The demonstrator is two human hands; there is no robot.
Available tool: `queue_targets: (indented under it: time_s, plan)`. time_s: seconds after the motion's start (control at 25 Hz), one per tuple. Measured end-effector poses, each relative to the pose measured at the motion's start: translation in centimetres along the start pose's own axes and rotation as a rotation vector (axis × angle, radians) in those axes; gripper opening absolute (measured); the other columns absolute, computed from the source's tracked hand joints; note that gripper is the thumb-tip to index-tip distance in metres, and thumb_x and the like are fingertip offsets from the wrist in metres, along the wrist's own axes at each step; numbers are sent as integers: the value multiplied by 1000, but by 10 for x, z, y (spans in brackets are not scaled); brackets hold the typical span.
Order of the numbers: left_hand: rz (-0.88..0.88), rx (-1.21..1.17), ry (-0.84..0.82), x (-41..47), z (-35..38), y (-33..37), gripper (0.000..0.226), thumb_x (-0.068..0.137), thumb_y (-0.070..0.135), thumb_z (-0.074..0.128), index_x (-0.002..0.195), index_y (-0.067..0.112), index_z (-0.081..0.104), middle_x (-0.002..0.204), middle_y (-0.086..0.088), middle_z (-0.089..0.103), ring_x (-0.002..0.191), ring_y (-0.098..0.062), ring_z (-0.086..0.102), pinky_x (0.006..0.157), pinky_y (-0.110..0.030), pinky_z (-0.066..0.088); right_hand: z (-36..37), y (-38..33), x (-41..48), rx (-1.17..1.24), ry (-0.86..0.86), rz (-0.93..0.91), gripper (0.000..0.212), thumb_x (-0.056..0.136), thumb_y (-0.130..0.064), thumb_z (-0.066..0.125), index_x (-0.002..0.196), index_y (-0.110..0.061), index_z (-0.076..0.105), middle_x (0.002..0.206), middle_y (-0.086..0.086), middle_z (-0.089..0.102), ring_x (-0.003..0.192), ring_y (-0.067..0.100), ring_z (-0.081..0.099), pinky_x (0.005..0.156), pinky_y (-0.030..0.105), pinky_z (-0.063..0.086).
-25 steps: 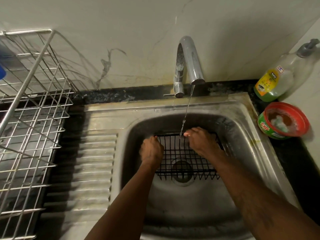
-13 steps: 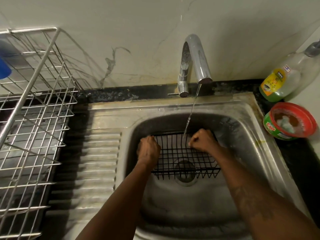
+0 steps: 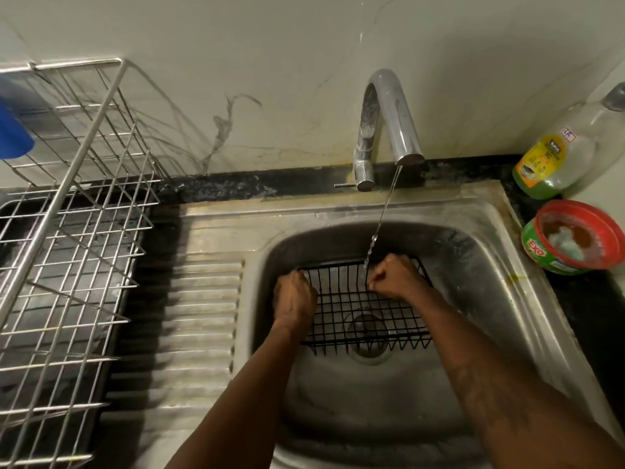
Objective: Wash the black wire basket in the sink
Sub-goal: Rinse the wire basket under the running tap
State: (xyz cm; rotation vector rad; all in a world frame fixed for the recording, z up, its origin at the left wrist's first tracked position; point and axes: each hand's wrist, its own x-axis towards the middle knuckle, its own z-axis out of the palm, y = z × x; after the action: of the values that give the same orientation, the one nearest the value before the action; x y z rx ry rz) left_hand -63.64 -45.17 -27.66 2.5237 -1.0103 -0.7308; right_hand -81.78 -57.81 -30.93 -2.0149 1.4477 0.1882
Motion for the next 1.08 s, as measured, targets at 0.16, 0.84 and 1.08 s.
queue_targets:
  time_s: [0.16, 0.84, 1.08]
  plan:
    - [-54, -64, 52, -15, 8, 10, 28, 102, 21, 43, 79, 20, 59, 73, 2, 63, 62, -8, 60, 58, -27, 57, 2, -38, -7, -109, -2, -162, 16, 86, -35, 78, 85, -25, 65, 85, -1, 68, 73, 7, 62, 65, 26, 53]
    - [402, 353, -126, -4, -12, 49, 11, 89, 20, 64, 98, 15, 68, 90, -6, 67, 79, -24, 66, 75, -42, 61, 11, -30, -42, -88, 532, -181, 13, 95, -30, 65, 86, -21, 71, 83, -2, 68, 89, 18, 57, 77, 32, 42]
    - [489, 476, -162, -11, -13, 39, 3, 90, 21, 66, 92, 18, 66, 86, -2, 64, 74, -18, 64, 70, -33, 60, 17, -13, -44, -80, 735, 41, 39, 93, -31, 66, 129, -18, 66, 131, 5, 64, 123, 28, 52, 102, 51, 41]
